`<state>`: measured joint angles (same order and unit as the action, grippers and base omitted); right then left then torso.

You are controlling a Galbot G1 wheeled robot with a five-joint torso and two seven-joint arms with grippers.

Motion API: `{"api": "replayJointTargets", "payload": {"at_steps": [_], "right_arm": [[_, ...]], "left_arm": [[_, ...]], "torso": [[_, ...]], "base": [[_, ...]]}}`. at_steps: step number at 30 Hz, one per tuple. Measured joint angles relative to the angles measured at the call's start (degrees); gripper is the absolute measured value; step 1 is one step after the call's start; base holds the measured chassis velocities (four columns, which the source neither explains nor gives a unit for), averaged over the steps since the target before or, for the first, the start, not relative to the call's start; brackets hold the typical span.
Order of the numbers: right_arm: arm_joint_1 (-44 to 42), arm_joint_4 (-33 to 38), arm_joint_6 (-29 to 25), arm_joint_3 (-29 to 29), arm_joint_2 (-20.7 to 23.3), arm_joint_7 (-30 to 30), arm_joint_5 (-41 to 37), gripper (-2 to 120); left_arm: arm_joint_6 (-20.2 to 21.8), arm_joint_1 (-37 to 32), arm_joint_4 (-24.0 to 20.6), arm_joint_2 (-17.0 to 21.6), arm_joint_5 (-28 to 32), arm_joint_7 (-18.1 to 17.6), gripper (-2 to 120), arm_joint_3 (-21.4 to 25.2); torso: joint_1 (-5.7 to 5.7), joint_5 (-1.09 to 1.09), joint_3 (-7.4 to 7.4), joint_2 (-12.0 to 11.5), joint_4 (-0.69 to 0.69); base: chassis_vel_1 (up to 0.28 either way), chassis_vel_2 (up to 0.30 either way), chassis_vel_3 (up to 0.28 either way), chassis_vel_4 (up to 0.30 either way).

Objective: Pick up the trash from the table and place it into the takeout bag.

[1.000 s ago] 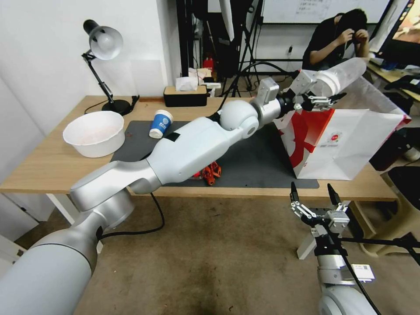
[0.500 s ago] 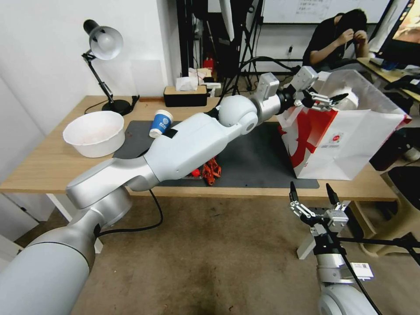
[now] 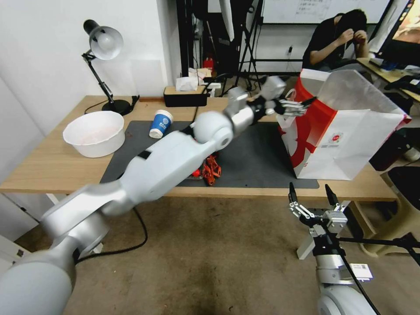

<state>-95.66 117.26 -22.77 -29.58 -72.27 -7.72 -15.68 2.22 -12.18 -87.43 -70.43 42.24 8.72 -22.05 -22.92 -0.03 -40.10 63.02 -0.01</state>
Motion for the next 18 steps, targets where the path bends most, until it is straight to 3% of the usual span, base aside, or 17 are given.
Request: {"api": "replayJointTargets", "payload": {"at_steps": [7,9,10,13,14,16,18], "right_arm": [[-0.2,0.0,-0.1,0.2,-0.6,-0.1,0.4,100],[-0.3,-0.1,-0.5,0.3,-0.8,-0.1,0.2,100],[-0.3,-0.1,-0.5,0.3,-0.8,-0.1,0.2,100],[-0.4,-0.1,-0.6,0.4,-0.7,0.1,-0.1,100],[-0.4,-0.1,-0.6,0.4,-0.7,0.1,-0.1,100],[-0.4,0.0,-0.6,0.5,-0.4,0.5,-0.8,100],[-0.4,0.0,-0.6,0.6,-0.1,0.8,-1.2,100]], "left_arm": [[1.2,-11.7,-7.9,7.3,-3.6,-0.3,100,9.1],[1.1,-20.0,-11.6,9.9,-5.3,-0.1,100,14.0],[1.1,-20.0,-11.6,9.9,-5.3,-0.1,100,14.0],[0.9,-30.8,-15.5,11.7,-8.6,1.2,100,22.1],[0.9,-30.8,-15.5,11.7,-8.6,1.2,100,22.1],[0.0,-37.8,-17.1,12.1,-12.6,2.1,100,27.4],[-0.5,-40.8,-17.7,12.1,-13.9,2.0,100,29.5]], "torso": [[0.0,0.01,0.01,0.0,0.02],[0.0,0.0,0.0,0.0,0.01],[0.0,0.0,0.0,0.0,0.01],[0.01,0.02,0.01,0.0,0.01],[0.01,0.02,0.01,0.0,0.01],[0.0,0.0,0.01,0.0,0.02],[0.01,0.04,0.01,0.0,0.0]], "base": [[0.0,0.0,0.0,0.0],[0.0,0.0,0.0,0.0],[0.0,0.0,0.0,0.0],[0.0,0.0,0.0,0.0],[0.0,0.0,0.0,0.0],[0.0,0.0,0.0,0.0],[0.0,0.0,0.0,0.0]]}}
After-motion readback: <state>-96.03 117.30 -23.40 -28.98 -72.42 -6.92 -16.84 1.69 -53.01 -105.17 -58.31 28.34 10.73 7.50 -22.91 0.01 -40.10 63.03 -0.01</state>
